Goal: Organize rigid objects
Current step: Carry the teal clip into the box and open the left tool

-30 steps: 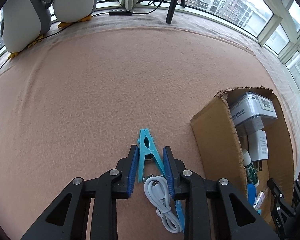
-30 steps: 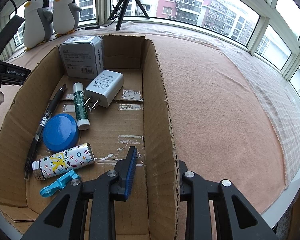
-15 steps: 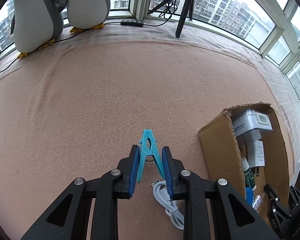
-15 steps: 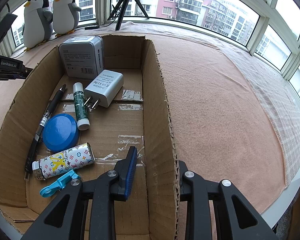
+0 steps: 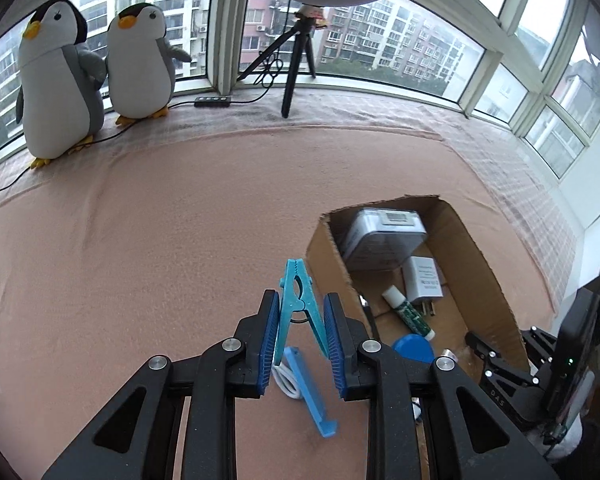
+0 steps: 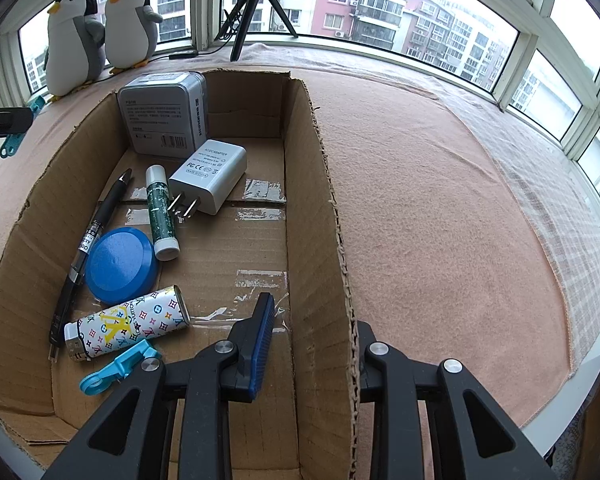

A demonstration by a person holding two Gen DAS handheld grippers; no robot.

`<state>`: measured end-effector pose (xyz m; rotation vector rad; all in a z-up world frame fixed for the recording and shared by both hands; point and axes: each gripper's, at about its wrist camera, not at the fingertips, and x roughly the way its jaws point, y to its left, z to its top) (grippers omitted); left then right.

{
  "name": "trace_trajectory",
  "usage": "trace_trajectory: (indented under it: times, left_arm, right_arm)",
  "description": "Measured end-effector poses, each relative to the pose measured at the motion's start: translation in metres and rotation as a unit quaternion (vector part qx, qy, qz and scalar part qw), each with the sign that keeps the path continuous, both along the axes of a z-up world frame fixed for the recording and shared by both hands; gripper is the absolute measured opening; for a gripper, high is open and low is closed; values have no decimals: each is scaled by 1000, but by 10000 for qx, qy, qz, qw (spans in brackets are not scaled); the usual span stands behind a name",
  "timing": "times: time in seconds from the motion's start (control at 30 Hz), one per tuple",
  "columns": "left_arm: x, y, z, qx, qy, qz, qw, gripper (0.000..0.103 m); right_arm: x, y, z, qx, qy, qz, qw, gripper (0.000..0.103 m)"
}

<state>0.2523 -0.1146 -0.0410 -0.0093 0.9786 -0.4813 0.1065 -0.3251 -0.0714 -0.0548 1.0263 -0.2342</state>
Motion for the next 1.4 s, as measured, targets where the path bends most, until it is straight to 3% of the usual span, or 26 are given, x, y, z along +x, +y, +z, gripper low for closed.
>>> trace_trajectory:
  times: [0.23, 0.53, 1.4]
  left_arm:
    - [-41, -42, 17, 207, -224, -561, 9980, 25]
    - [-64, -80, 14, 368, -261, -984, 9941, 25]
    - [-58, -115, -13, 532, 29, -1119, 9923, 26]
  right_arm:
    - [0, 0, 0, -3, 0, -1, 10000, 26]
    - [0, 0, 0, 0, -5, 0, 10000, 26]
    - [0, 0, 0, -3, -8, 4, 10000, 26]
